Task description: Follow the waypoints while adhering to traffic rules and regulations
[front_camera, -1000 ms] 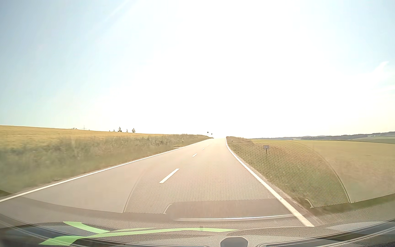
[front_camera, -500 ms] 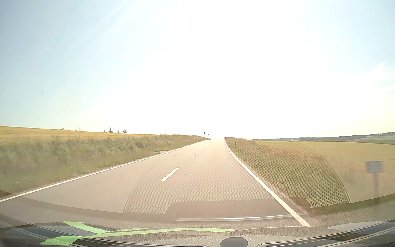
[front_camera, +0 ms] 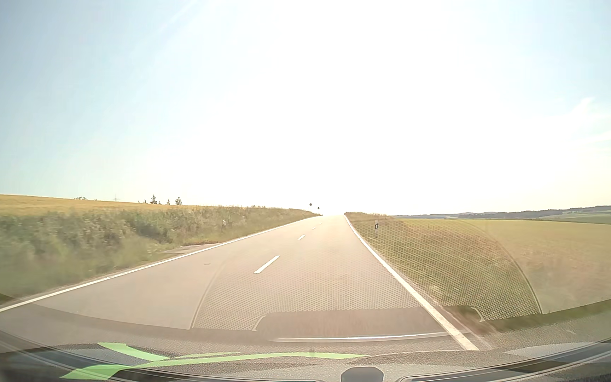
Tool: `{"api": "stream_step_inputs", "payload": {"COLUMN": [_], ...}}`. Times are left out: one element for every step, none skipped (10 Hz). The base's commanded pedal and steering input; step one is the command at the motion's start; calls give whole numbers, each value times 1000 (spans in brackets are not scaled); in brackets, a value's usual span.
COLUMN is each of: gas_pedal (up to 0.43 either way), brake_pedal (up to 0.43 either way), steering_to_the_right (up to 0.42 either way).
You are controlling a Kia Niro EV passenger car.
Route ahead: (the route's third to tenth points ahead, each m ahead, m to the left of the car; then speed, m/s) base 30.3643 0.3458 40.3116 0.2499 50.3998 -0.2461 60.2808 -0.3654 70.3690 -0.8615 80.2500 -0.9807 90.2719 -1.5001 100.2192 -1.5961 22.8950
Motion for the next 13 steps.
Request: {"api": "stream_step_inputs", "payload": {"gas_pedal": [169,197,240,260,268,280,299,311,311,311,311,287,268], "brake_pedal": [0,0,0,0,0,0,0,0,0,0,0,0,0], "steering_to_the_right": [2,1,0,0,0,-1,0,-1,-1,0,0,0,0]}}
